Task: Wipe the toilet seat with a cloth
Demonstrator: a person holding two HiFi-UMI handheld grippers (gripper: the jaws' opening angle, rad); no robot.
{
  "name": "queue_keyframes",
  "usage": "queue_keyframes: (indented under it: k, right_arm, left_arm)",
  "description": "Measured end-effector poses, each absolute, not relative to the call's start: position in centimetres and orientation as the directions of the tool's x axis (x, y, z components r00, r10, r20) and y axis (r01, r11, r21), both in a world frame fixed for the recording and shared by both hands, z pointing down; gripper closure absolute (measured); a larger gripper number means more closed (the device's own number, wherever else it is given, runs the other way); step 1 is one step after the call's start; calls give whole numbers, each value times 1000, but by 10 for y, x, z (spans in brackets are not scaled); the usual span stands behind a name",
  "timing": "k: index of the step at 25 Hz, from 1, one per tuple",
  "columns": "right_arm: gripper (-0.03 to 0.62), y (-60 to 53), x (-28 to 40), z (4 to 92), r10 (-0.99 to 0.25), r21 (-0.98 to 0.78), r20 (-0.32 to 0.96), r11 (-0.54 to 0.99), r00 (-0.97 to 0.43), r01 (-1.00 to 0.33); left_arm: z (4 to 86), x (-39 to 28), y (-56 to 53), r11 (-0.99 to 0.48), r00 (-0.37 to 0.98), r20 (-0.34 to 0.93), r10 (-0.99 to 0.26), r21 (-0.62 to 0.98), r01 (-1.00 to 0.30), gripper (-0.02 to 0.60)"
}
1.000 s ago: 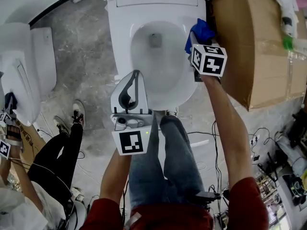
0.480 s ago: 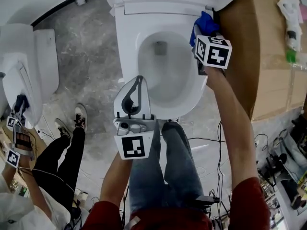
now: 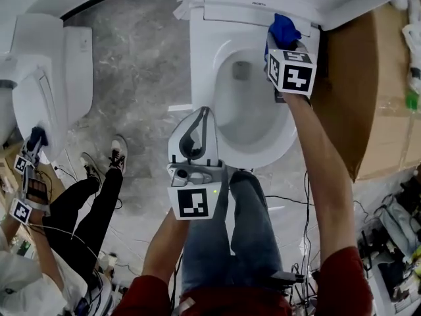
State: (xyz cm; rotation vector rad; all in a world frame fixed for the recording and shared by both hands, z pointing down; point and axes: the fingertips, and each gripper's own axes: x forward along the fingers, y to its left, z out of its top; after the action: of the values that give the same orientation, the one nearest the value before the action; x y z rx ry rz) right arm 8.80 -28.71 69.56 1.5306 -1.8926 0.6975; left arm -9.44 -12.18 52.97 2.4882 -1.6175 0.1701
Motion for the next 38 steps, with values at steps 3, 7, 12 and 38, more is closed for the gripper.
queue_keyframes:
  k: [3, 7, 12, 38]
  right_arm:
    - [537, -295, 51, 696, -660, -36, 726, 246, -195, -968]
    - [537, -306, 9, 693, -648, -45, 722, 306, -243, -951]
    - [537, -311, -43, 690, -632, -51, 716, 377, -296, -925]
    - [536, -203, -148, 693, -463, -147, 719, 628, -519, -764]
  left_arm:
    - [529, -112, -122, -372, 379, 191, -905, 75, -925, 563]
    - [527, -132, -123, -337, 344, 190, -919, 72, -939, 563]
    - [529, -159, -117, -289, 297, 192, -935, 73, -955, 563]
    - [513, -200, -103, -185, 189, 152, -970, 44, -982, 563]
